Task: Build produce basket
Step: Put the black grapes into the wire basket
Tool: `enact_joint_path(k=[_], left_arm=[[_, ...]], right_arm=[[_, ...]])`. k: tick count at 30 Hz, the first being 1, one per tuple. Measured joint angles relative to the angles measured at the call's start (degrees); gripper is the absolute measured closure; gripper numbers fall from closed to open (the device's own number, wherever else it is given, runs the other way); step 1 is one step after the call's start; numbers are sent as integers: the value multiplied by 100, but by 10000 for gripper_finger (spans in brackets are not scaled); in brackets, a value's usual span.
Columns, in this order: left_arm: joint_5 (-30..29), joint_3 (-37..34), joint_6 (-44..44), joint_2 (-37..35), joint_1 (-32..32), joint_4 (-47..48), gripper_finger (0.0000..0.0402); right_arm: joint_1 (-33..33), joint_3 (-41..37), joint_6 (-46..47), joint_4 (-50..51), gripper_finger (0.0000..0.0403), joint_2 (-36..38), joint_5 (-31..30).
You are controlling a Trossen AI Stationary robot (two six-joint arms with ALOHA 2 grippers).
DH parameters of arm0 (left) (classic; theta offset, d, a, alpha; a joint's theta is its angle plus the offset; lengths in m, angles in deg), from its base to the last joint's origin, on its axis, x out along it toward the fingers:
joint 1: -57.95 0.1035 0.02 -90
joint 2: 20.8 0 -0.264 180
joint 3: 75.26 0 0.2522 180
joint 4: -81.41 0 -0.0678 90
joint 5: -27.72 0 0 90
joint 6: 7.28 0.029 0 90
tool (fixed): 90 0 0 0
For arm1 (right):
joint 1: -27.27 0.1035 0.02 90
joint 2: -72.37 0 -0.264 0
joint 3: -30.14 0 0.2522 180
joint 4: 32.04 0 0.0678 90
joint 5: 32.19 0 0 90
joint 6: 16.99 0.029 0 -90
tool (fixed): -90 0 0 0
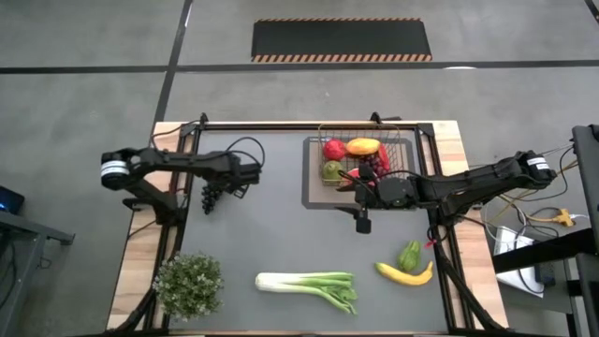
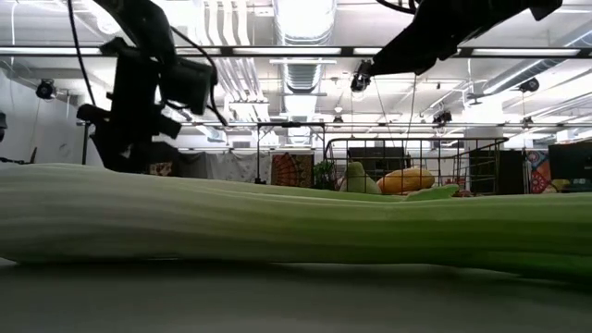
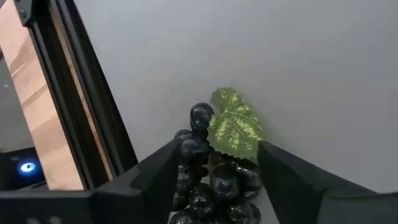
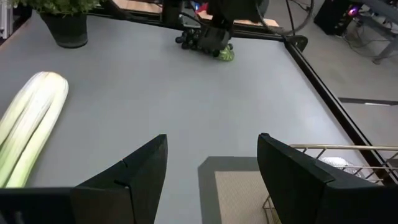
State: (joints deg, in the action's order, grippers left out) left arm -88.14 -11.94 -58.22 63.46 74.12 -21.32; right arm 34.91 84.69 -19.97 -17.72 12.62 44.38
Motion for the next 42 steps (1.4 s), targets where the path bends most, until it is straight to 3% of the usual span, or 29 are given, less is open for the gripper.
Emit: enact_joint_path(k=[6, 16, 21, 35, 42], left_arm=[[34, -20, 102, 315, 37, 1, 155], [37, -33, 263, 638, 37, -199, 163], [38, -35, 244, 646, 37, -203, 208], [-26, -29, 341, 600, 21, -457, 383], [-233, 104, 464, 356, -61, -462, 399]], right_arm=[[-2, -14, -3, 7, 170, -2, 11], [0, -52, 1, 7, 170, -2, 13], [0, -62, 44, 15, 170, -2, 13], [0, -218, 166, 50, 170, -2, 11], [0, -320, 241, 40, 170, -2, 9]])
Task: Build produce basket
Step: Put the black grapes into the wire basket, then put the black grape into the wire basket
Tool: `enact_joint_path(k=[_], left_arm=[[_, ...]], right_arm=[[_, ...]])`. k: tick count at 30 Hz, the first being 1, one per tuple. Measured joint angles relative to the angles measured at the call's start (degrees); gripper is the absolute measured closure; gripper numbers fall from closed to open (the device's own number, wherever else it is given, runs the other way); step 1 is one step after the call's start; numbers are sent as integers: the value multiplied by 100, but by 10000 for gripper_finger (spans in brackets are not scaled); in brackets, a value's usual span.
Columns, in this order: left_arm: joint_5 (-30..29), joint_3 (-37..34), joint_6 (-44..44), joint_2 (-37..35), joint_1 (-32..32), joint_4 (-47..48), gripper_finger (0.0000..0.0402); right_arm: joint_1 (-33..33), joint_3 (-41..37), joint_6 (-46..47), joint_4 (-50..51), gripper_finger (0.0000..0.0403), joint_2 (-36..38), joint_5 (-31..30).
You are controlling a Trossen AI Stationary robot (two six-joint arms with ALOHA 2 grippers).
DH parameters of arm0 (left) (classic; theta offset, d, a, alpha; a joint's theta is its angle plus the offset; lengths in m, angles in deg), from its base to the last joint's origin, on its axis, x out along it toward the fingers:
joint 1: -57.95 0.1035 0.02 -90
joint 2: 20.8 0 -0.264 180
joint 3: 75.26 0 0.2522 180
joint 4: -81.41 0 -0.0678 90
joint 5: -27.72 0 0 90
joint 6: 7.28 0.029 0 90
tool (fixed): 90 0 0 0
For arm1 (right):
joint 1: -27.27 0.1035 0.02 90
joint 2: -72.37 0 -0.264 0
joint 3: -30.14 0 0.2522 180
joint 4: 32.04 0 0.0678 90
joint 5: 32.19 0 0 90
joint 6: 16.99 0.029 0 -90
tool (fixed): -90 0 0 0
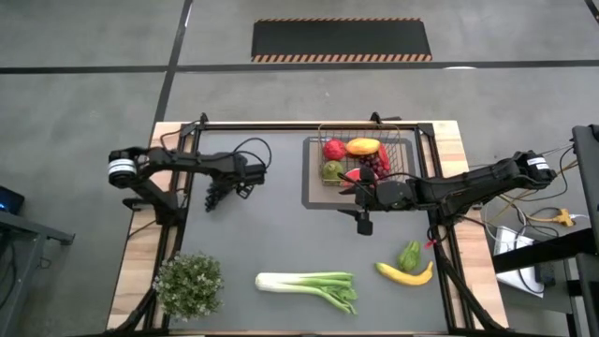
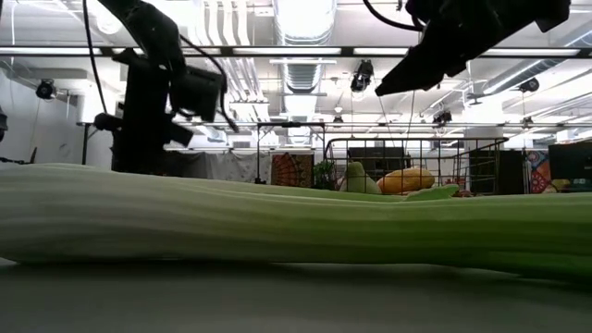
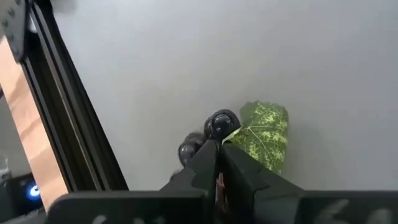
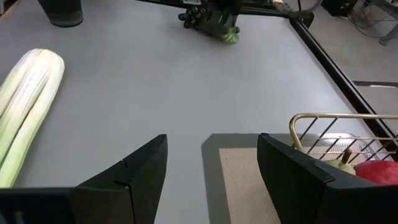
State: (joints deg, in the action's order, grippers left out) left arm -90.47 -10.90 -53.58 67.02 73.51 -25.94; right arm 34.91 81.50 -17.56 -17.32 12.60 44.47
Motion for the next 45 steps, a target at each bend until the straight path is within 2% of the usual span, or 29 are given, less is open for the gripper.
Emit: enact_joint_path(k=[8, 18, 25, 31, 38, 41, 45], left_arm=[[-412, 134, 120, -767, -379, -306, 401], [-542, -131, 1222, -1951, -914, -2317, 401], [-471, -159, 2146, -2206, -1246, -3555, 401], [115, -160, 2903, -2090, -1350, -3901, 401], [701, -161, 4349, -1299, -1343, -3897, 396], [743, -148, 4872, -869, -1343, -3955, 370], [757, -146, 5388, -318, -1343, -4362, 308]], right_arm=[[0, -109, 104, -79, 170, -2, -4], [-2, -279, 173, -656, 170, -2, 6], [-13, -286, 236, -1039, 146, -22, 25], [-11, -286, -51, -1341, 139, -225, 24], [-13, -275, -51, -1328, 149, -422, 26], [-11, -275, -35, -1334, 149, -407, 26], [-11, -277, -7, -1331, 143, -374, 26]])
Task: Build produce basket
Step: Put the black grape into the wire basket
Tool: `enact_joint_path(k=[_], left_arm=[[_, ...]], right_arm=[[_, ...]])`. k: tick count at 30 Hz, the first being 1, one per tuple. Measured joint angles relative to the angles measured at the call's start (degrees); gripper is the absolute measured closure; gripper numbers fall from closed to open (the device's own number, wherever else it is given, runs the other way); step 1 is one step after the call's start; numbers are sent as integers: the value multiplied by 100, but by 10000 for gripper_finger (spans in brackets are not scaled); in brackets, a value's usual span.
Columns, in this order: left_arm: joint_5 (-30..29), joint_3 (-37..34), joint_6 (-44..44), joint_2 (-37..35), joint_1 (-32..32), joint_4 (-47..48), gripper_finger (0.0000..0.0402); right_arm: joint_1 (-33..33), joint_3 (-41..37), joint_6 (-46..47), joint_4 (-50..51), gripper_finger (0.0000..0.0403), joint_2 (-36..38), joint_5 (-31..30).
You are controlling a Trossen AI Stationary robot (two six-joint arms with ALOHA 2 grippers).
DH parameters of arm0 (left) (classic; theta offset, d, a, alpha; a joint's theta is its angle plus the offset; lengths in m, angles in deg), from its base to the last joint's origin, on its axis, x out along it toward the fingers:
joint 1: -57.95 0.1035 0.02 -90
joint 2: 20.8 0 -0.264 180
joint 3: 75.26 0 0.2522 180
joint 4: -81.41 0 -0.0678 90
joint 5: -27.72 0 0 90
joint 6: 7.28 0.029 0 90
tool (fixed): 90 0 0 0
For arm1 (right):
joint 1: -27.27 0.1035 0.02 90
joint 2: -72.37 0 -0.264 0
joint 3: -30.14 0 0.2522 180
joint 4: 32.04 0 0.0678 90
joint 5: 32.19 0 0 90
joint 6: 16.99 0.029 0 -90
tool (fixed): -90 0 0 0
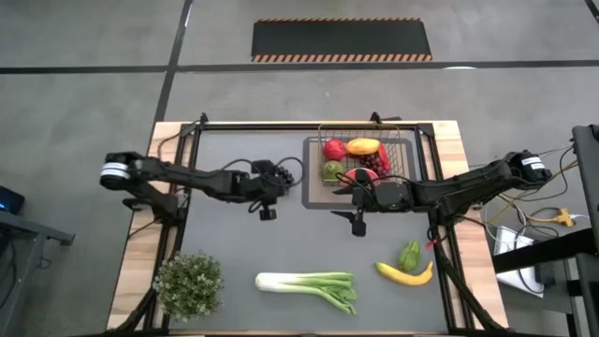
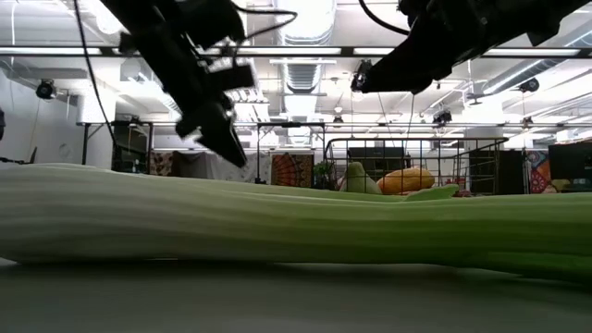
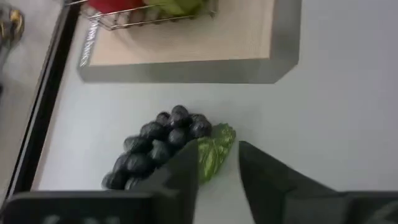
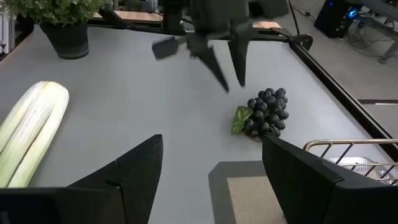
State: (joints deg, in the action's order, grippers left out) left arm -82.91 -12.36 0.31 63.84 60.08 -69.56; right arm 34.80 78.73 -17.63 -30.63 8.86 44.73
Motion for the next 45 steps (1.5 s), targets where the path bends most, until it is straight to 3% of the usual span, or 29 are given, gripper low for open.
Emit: enact_joint_path(k=[5, 9, 22, 28, 38, 45], left_arm=[[-95, 0, 791, 642, 0, -658, 225], [-287, 0, 1408, 937, 38, -1040, 185], [212, 1, 1543, 1553, 639, -1586, 176], [180, 17, 1529, 1730, 734, -1725, 221], [183, 10, 1193, 1622, 800, -1673, 386], [216, -13, 780, 1048, 788, -1468, 398]], right_arm=[[0, 0, 8, 5, 136, -1, 0], [0, 0, 71, 8, 137, -2, 1], [0, -13, 87, 57, 141, -2, 0], [0, -13, 215, 194, 138, -2, 2], [0, -13, 216, 223, 151, -2, 2], [0, -13, 262, 235, 153, -2, 2]])
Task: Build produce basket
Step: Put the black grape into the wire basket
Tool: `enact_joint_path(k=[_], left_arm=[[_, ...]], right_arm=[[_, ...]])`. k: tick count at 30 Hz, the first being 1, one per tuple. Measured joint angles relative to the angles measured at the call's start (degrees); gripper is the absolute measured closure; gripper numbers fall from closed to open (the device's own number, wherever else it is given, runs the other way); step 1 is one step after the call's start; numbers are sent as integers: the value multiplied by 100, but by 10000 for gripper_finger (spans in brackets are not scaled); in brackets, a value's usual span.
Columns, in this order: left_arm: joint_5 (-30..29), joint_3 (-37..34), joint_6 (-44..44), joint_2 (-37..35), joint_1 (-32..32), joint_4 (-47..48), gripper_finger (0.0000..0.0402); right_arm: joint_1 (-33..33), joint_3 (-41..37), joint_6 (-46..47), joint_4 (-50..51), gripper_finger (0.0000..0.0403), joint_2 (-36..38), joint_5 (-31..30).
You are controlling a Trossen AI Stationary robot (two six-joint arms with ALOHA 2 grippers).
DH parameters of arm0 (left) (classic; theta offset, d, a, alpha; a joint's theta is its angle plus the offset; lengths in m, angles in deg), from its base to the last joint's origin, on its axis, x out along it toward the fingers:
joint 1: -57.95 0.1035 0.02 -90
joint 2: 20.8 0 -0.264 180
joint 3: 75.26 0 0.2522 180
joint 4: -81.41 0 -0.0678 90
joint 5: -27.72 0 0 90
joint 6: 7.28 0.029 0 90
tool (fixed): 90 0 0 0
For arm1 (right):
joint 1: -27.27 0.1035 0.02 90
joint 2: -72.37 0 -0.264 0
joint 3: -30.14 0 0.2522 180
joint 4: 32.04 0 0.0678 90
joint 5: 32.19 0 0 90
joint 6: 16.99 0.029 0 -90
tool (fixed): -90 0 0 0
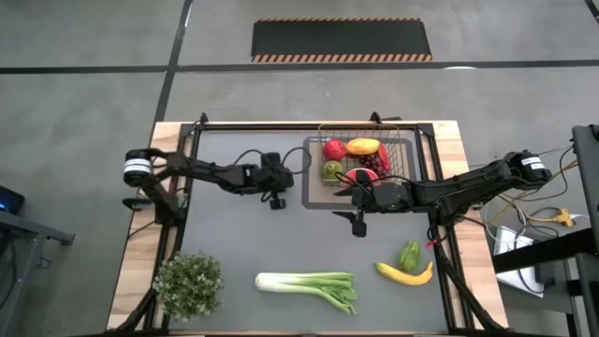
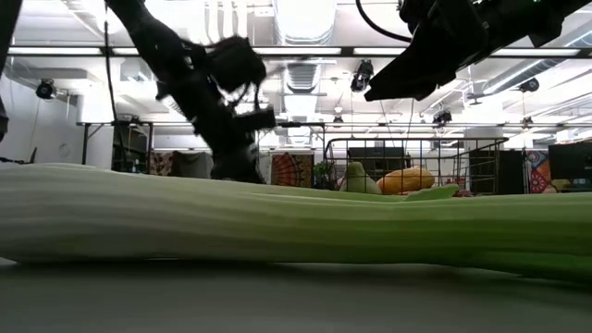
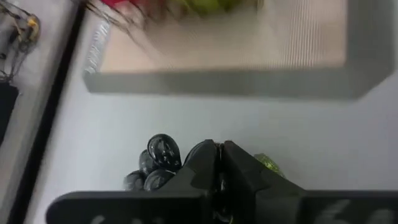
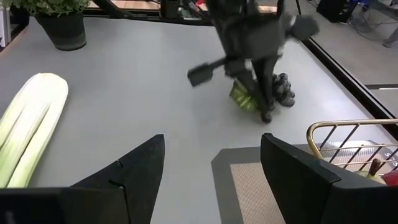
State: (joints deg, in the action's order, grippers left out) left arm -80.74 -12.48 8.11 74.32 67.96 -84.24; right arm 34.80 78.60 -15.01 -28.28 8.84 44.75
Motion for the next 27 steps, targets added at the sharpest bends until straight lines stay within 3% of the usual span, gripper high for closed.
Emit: enact_joint_path(k=[12, 18, 27], left_arm=[[205, -3, -890, -1270, -306, -45, 401], [255, -3, -1097, -1682, -678, -178, 401], [255, 5, -1100, -1844, -1136, -835, 401]], right_arm=[[0, -13, -286, -466, 151, -133, -48], [-2, 33, -890, -1571, 151, -684, -241], [-88, 672, -1018, -1740, 144, -1560, -365]])
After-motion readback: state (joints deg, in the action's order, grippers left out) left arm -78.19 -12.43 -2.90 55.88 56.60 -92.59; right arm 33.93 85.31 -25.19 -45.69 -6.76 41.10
